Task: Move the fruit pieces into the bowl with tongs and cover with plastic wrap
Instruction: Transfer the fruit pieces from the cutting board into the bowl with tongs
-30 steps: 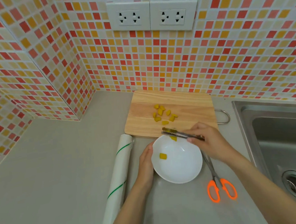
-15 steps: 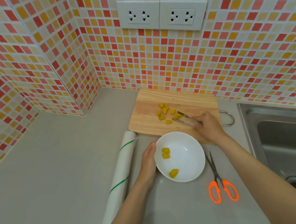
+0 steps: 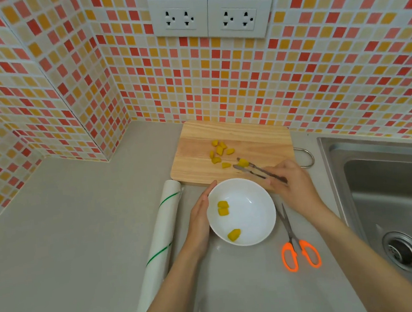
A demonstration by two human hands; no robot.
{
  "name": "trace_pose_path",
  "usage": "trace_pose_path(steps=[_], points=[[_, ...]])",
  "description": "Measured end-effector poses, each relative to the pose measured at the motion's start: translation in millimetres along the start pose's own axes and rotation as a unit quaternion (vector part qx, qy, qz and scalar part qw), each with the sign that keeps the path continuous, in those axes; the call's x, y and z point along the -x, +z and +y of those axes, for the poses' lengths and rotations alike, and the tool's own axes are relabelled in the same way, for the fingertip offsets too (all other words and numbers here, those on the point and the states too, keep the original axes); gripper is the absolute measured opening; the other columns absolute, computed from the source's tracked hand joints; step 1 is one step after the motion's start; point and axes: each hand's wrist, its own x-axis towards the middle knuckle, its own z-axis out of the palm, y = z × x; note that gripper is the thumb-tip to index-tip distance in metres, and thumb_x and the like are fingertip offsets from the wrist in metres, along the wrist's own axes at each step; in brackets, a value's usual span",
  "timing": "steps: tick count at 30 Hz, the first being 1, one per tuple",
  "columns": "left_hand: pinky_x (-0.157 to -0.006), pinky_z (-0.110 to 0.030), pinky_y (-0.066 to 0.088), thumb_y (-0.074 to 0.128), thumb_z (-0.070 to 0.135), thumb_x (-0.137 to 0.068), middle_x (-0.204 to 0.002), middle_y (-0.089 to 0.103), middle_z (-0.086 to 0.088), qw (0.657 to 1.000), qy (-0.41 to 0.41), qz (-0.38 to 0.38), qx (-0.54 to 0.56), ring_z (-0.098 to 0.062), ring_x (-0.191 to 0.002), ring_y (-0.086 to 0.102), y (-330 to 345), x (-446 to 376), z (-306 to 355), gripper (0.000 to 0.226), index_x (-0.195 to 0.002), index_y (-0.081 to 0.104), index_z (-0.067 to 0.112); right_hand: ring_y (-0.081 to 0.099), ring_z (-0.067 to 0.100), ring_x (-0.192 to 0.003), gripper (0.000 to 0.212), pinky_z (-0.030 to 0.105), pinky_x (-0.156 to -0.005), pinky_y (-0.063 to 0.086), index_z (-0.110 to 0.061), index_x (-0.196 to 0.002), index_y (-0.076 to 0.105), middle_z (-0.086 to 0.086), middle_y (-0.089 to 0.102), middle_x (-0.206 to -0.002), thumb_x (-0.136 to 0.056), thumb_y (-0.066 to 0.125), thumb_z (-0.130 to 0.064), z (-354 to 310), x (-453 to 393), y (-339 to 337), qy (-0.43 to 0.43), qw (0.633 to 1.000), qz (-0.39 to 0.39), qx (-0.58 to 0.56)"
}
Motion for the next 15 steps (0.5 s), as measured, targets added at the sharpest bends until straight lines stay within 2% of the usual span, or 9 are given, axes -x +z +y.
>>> trace_pose_path(steps=[4, 6, 8, 12, 15], points=[[-0.103, -0.027, 0.042, 0.033, 0.025, -0.101, -0.129, 0.059, 0.013, 1.0, 0.01, -0.006, 0.0, -0.004, -0.121, 0.054, 0.7, 1.0, -0.5, 0.035, -0.127, 0.055, 0.03, 0.05, 0.018, -0.095, 0.038, 0.022, -0.082, 0.037, -0.014, -0.121, 0.061, 0.001, 0.05, -0.095, -0.083, 0.066, -0.013, -8.3, 26.6, -8.3, -0.048, 0.987, -0.133, 0.078], [-0.106, -0.029, 0.04, 0.032, 0.026, -0.101, -0.134, 0.057, 0.009, 1.0, 0.015, -0.007, -0.003, -0.006, -0.125, 0.052, 0.7, 1.3, -0.9, 0.036, -0.13, 0.052, 0.029, 0.048, 0.015, -0.097, 0.042, 0.019, -0.081, 0.034, -0.019, -0.124, 0.059, -0.001, 0.05, -0.097, -0.083, 0.066, -0.018, -9.5, 27.1, -11.2, -0.051, 0.978, -0.177, 0.096], [-0.106, -0.03, 0.039, 0.032, 0.028, -0.101, -0.134, 0.057, 0.009, 1.0, 0.017, -0.007, -0.005, -0.008, -0.126, 0.052, 0.3, 0.6, -1.9, 0.035, -0.129, 0.053, 0.03, 0.048, 0.013, -0.092, 0.041, 0.017, -0.074, 0.031, -0.019, -0.124, 0.059, 0.0, 0.05, -0.095, -0.083, 0.067, -0.018, -11.8, 19.0, -13.4, -0.052, 0.983, -0.164, 0.064], [-0.104, -0.03, 0.041, 0.036, 0.029, -0.1, -0.127, 0.061, 0.019, 1.0, 0.007, 0.002, -0.002, -0.007, -0.125, 0.053, -0.3, -1.1, -3.2, 0.033, -0.12, 0.06, 0.038, 0.048, 0.016, -0.086, 0.038, 0.02, -0.066, 0.028, -0.014, -0.123, 0.06, 0.006, 0.051, -0.094, -0.084, 0.064, -0.016, -9.3, -21.8, -6.4, -0.032, 0.996, -0.081, 0.034], [-0.109, -0.036, 0.038, 0.039, 0.034, -0.098, -0.131, 0.059, 0.018, 1.0, 0.007, -0.002, -0.013, -0.007, -0.126, 0.052, -2.7, -1.9, -4.7, 0.033, -0.123, 0.06, 0.037, 0.048, 0.021, -0.084, 0.033, 0.026, -0.068, 0.029, -0.016, -0.117, 0.064, 0.015, 0.057, -0.092, -0.085, 0.063, -0.016, -5.0, -54.9, 9.4, -0.004, 0.997, -0.071, 0.041]])
